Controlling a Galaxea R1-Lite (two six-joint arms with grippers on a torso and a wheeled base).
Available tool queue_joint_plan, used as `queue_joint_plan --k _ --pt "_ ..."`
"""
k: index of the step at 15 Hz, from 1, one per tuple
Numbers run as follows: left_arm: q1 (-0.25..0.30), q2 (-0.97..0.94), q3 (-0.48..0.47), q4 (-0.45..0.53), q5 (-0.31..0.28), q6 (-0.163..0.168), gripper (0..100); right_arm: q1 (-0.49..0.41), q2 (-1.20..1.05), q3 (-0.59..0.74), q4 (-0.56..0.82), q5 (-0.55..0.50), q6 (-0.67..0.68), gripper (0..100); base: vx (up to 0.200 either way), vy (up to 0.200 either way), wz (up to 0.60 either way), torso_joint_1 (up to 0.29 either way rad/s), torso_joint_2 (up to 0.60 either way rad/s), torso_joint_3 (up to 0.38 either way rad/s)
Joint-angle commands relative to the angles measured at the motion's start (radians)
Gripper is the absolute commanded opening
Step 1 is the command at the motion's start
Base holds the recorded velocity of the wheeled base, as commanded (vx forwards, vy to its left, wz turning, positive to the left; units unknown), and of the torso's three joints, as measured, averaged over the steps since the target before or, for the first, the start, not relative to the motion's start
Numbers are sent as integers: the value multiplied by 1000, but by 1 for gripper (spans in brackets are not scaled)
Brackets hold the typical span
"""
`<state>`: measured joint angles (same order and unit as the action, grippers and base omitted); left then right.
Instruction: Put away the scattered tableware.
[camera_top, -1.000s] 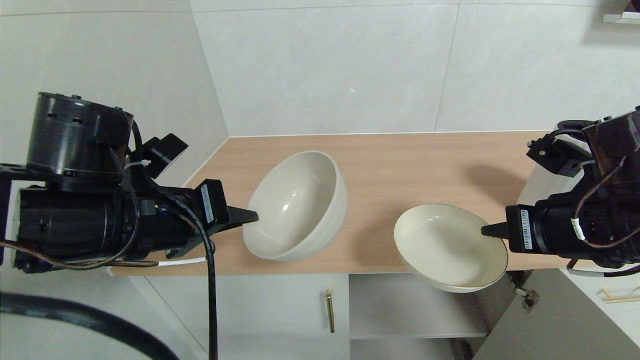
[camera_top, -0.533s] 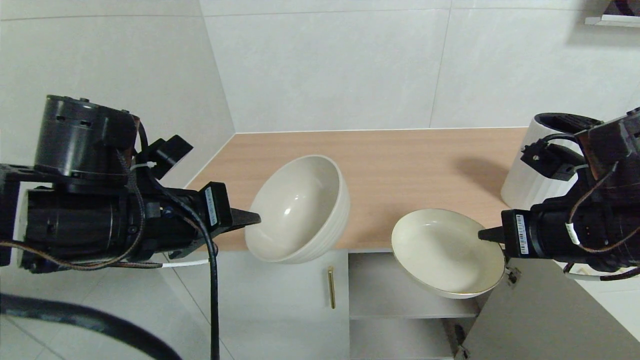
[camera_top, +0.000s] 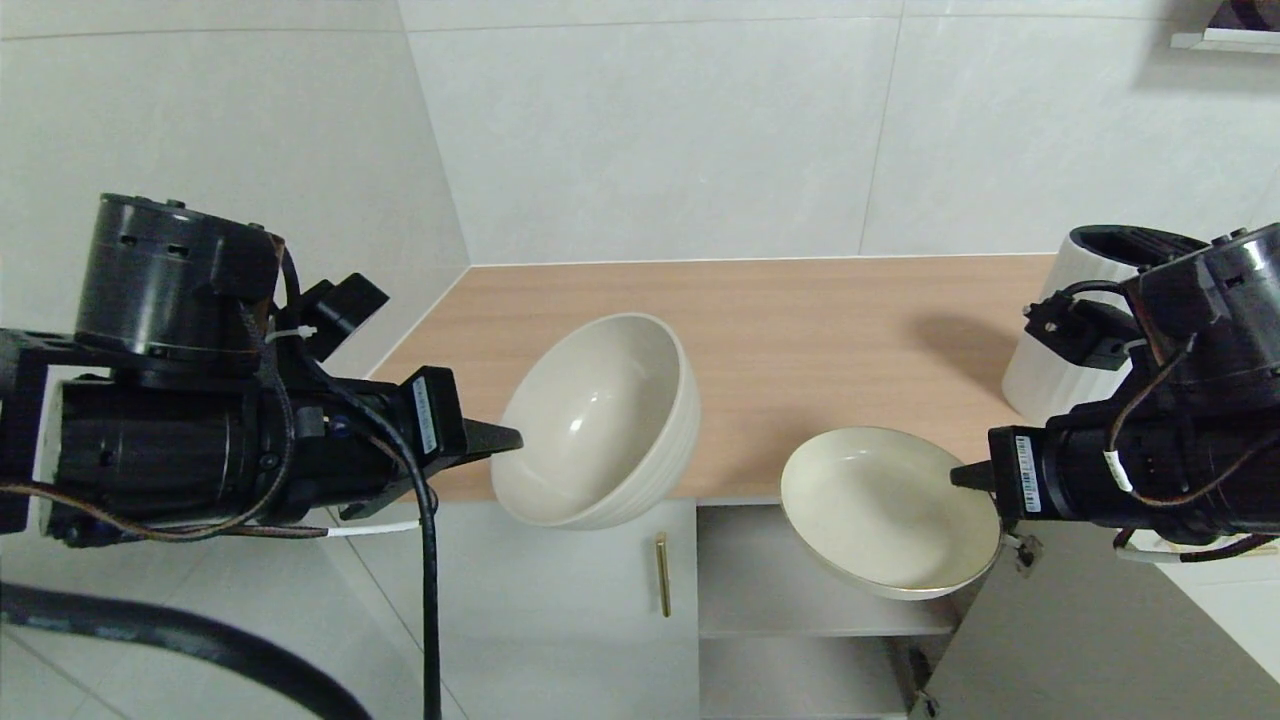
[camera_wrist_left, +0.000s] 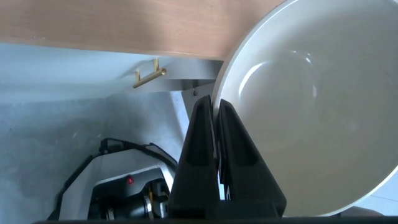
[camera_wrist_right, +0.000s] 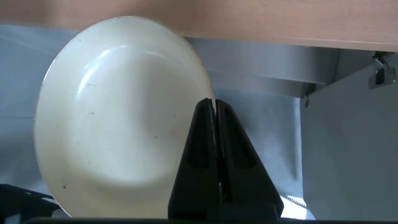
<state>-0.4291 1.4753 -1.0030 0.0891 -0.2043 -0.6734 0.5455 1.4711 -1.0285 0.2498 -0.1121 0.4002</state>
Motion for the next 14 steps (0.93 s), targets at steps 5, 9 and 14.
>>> queue_joint_plan --k 5,9,14 --pt "0 7 0 0 0 0 0 1 9 -1 -1 0 0 0 0 0 0 -127 300 162" --pt "-2 7 0 0 0 0 0 1 20 -1 -1 0 0 0 0 0 0 -212 484 277" --pt "-2 8 0 0 0 0 0 1 23 -1 -10 0 0 0 0 0 0 -187 475 288"
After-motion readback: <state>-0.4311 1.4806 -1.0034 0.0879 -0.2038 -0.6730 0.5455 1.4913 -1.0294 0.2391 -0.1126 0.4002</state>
